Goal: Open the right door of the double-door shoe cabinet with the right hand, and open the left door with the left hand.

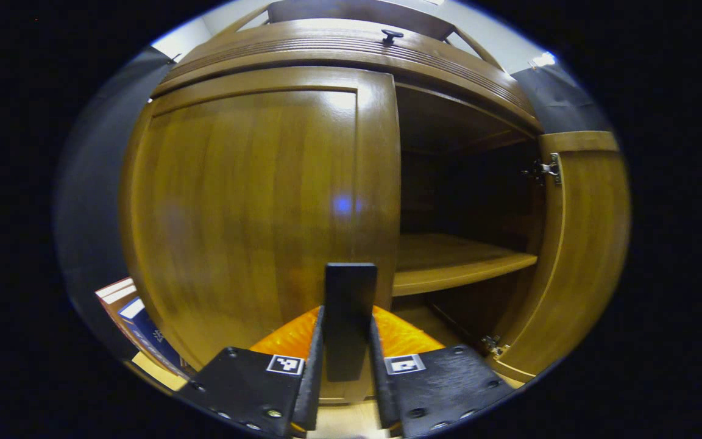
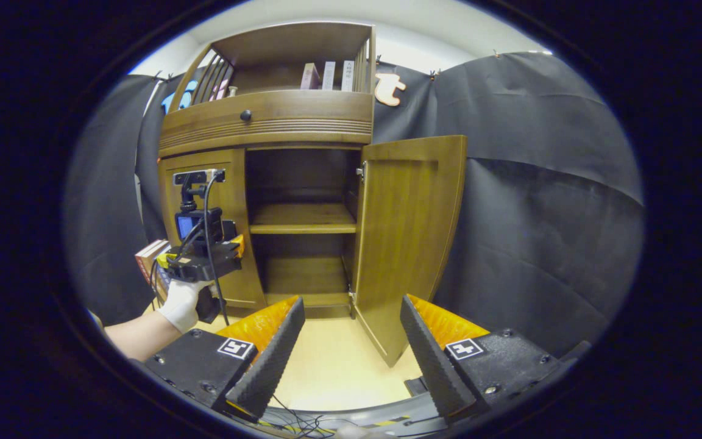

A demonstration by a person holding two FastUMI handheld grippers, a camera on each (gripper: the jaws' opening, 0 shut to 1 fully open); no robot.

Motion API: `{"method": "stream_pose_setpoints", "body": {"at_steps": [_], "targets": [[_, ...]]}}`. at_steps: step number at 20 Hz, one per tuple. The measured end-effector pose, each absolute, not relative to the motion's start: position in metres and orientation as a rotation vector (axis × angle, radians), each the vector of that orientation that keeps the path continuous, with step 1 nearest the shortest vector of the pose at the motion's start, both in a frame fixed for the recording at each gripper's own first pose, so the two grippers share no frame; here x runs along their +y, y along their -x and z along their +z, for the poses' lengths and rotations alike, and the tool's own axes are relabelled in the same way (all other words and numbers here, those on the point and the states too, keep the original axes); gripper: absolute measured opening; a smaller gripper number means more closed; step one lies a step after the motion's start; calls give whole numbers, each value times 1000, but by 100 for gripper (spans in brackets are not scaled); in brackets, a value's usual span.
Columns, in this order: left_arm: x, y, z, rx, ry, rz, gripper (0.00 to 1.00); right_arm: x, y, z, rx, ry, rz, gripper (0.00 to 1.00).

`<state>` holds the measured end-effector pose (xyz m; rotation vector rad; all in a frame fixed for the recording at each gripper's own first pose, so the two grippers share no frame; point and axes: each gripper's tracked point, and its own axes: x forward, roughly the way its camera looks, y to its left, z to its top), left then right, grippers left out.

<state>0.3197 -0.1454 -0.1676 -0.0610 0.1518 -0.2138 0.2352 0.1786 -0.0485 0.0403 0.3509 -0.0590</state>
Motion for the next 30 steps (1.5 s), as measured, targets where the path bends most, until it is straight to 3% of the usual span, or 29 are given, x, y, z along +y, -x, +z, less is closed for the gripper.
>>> {"method": "stream_pose_setpoints", "body": {"at_steps": [1,3,5,6,7,19,30], "targets": [[-143,-317,-170,164,46,-207,41,180,-235,-49,356,-39,-54,99],[-142,-314,-172,171,58,-215,27,184,-234,-48,354,-39,-37,99],[-142,-305,-170,168,74,-245,27,186,-233,-46,345,-36,-22,97],[-141,-300,-169,163,78,-260,34,188,-231,-47,346,-36,-16,99],[-140,-293,-168,159,72,-276,27,190,-229,-49,350,-38,-9,99],[-84,-191,-164,179,131,-314,27,228,-203,-56,372,-28,134,99],[-5,-135,-170,199,137,-234,26,277,-183,-70,384,-33,253,100]]}}
